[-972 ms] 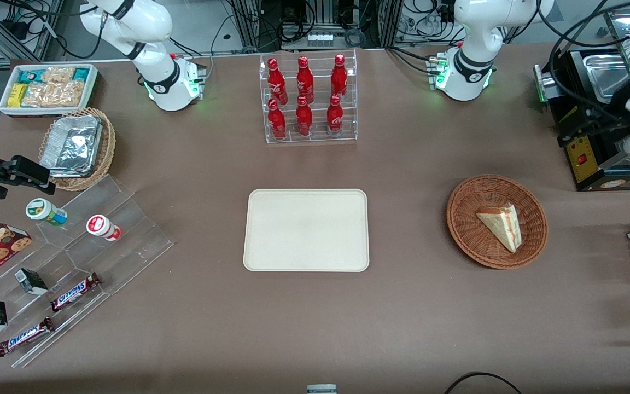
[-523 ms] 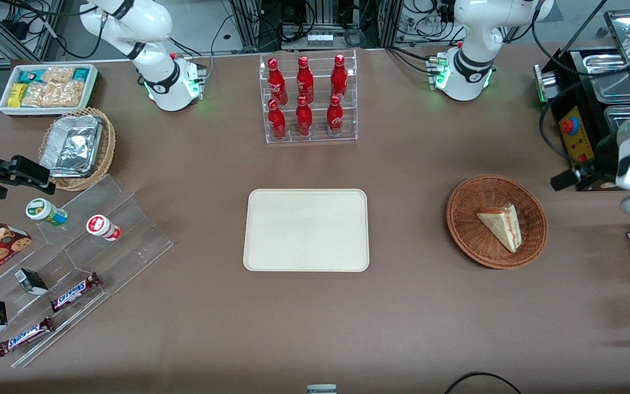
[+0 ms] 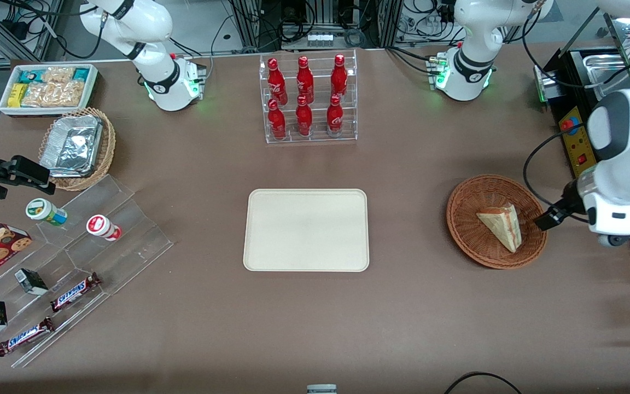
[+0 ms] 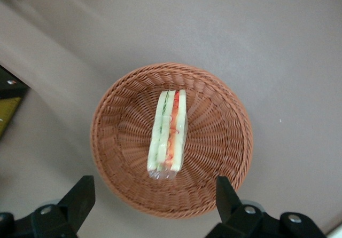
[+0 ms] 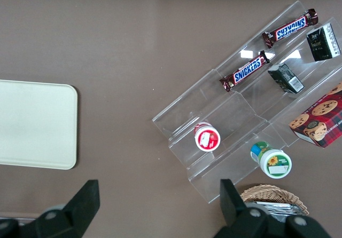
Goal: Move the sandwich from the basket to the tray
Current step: 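Lower the open left gripper and close it on the wrapped sandwich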
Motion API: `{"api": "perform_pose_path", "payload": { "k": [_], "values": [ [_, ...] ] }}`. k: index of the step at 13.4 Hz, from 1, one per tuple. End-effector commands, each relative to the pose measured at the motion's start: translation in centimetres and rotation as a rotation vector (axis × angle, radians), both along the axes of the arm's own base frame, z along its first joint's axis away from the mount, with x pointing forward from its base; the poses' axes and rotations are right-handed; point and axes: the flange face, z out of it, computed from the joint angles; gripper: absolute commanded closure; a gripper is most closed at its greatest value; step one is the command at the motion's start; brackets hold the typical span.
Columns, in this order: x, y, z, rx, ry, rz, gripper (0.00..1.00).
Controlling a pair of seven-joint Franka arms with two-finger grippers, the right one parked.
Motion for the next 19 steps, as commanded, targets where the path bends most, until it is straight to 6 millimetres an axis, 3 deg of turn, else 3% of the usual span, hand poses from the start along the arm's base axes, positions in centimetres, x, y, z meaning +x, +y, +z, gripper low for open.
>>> {"api": "perform_pose_path", "payload": {
  "k": [1, 5, 17, 18, 19],
  "values": [
    [-1.6, -0.6, -3.4, 0.013, -0.048, 0.096, 0.00],
    [-4.4, -1.3, -9.2, 0.002, -0.094, 0.111, 0.00],
    [-8.9, -1.1, -15.7, -0.007, -0.169, 0.082, 0.00],
    [-8.9, -1.0, -15.9, -0.009, -0.173, 0.083, 0.02],
    [-8.9, -1.0, -15.9, -0.009, -0.174, 0.085, 0.27]
  ]
}}
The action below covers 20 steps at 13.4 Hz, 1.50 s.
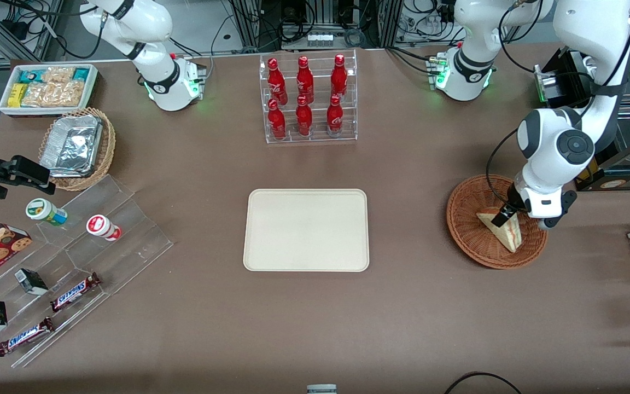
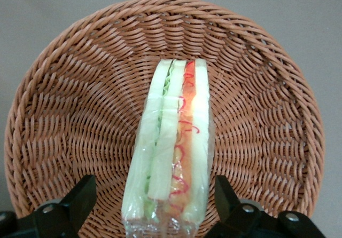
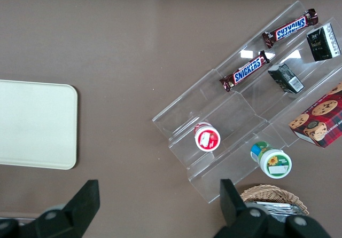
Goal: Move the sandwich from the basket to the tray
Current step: 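Lower the open left gripper and close it on the wrapped sandwich, then lift the sandwich out of the basket with the left gripper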
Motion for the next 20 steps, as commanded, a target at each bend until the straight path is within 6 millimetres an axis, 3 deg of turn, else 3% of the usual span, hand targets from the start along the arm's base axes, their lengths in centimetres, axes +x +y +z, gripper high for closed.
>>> {"api": "perform_pose_path", "payload": {
  "k": [1, 2, 3, 6, 9, 12, 14, 20],
  "values": [
    [-0.5, 0.2, 0.6, 0.008, -0.027, 0.012, 0.56],
    [-0.4, 0.2, 0.9, 0.009, -0.030, 0.010, 0.76],
    [-0.2, 0.3, 1.6, 0.010, -0.040, 0.008, 0.90],
    [0.4, 0.2, 4.1, 0.021, -0.025, 0.002, 0.95],
    [2.5, -1.2, 9.6, 0.040, 0.024, -0.010, 0.95],
    [4.5, -6.1, 16.3, 0.061, 0.098, -0.050, 0.95],
    [4.6, -11.4, 19.5, 0.060, 0.074, -0.072, 0.95],
    [-0.2, -27.1, 23.1, 0.052, -0.007, -0.360, 0.95]
  ]
}}
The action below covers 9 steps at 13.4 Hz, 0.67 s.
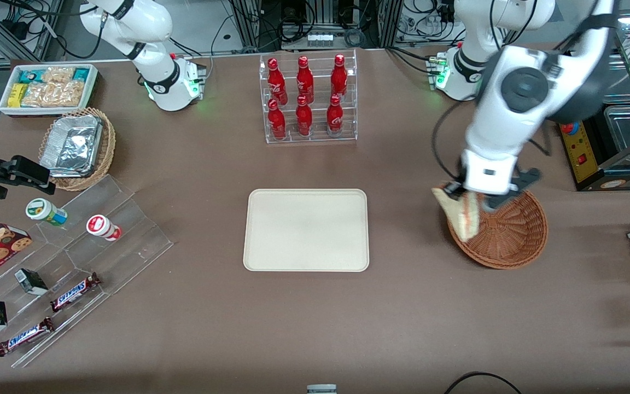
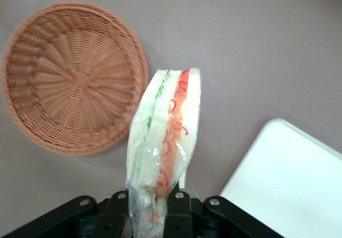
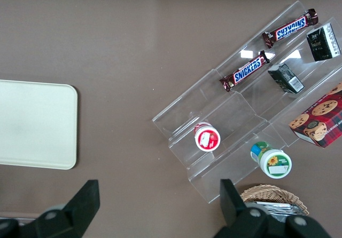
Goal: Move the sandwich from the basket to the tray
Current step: 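Lift the sandwich out of the basket with the left gripper, then carry the sandwich over the cream tray and lower it onto it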
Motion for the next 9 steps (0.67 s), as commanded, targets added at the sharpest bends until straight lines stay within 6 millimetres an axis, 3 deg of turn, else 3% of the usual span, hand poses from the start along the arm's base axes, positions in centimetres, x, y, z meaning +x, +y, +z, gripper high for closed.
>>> {"api": "perform_pose_path", "payload": {
  "k": [1, 5, 9],
  "values": [
    [-2.1, -5.8, 1.9, -0.004, -0.032, -0.108, 0.95],
    [-5.1, -14.4, -2.9, -0.011, -0.020, -0.262, 0.95],
    [-5.0, -20.2, -9.9, -0.033, -0.041, -0.342, 0.95]
  ]
}}
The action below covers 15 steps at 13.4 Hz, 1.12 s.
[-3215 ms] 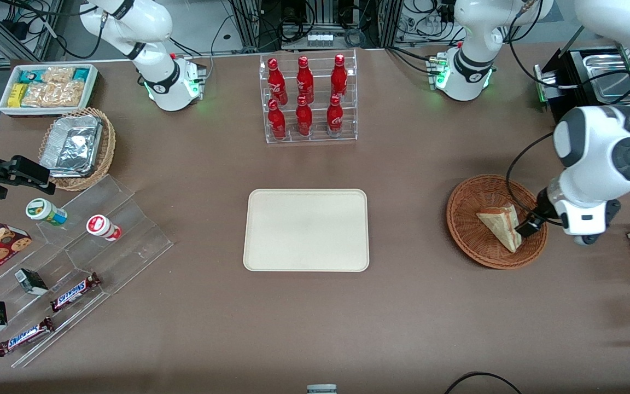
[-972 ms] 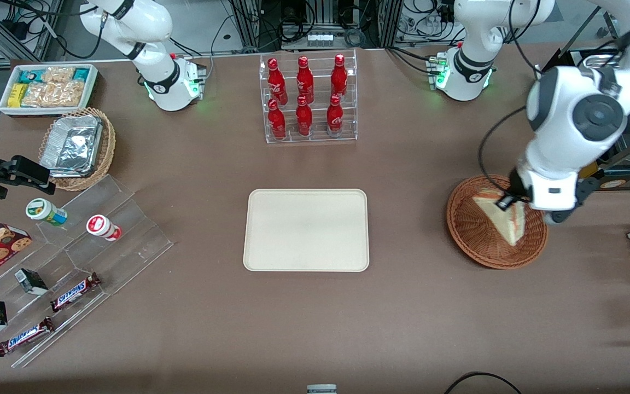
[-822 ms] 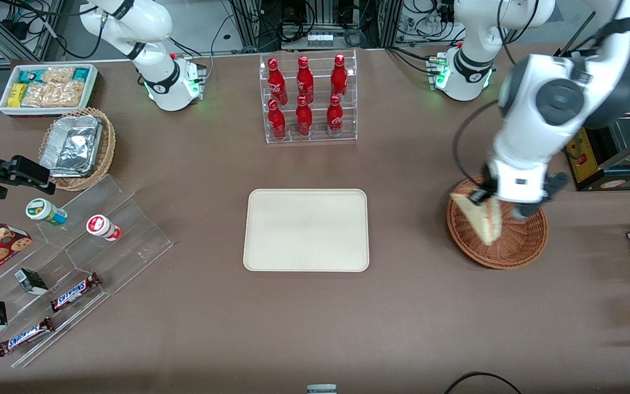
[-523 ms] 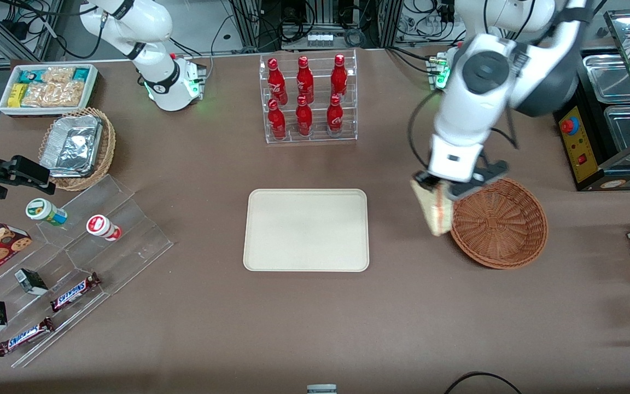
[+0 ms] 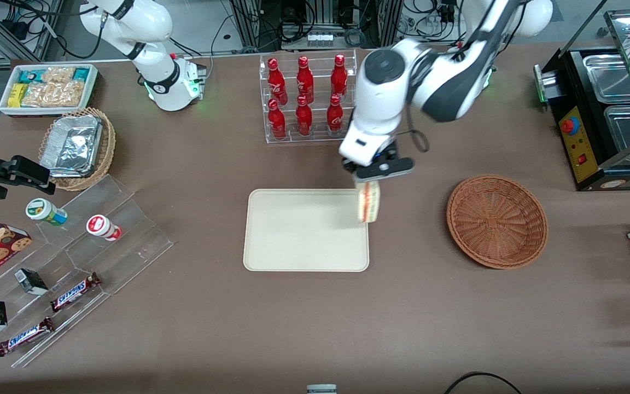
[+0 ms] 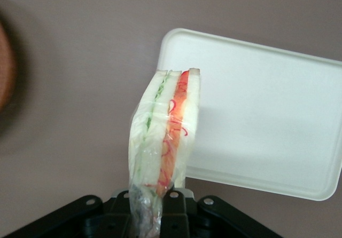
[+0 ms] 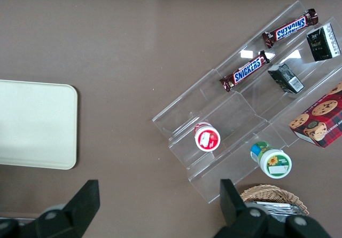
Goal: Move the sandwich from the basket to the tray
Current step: 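Carry the sandwich over the cream tray and lower it onto it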
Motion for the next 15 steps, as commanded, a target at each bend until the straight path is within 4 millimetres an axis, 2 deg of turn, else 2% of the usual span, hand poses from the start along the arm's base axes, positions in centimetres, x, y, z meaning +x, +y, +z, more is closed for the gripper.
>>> {"api": "perform_pose_path", "payload": {
  "k": [1, 4, 7, 11, 13, 15],
  "values": [
    [1.8, -4.1, -3.8, 0.023, -0.030, -0.041, 0.95],
    [3.3, -6.3, -7.8, 0.043, -0.019, -0.033, 0.95],
    [3.9, -7.0, -11.6, 0.094, -0.045, -0.023, 0.95],
    [3.7, -7.6, -13.6, 0.069, -0.104, -0.021, 0.95],
    [2.7, -8.3, -15.3, 0.099, -0.108, -0.060, 0.95],
    [2.6, -8.2, -15.7, 0.106, -0.102, -0.059, 0.94]
  ]
}}
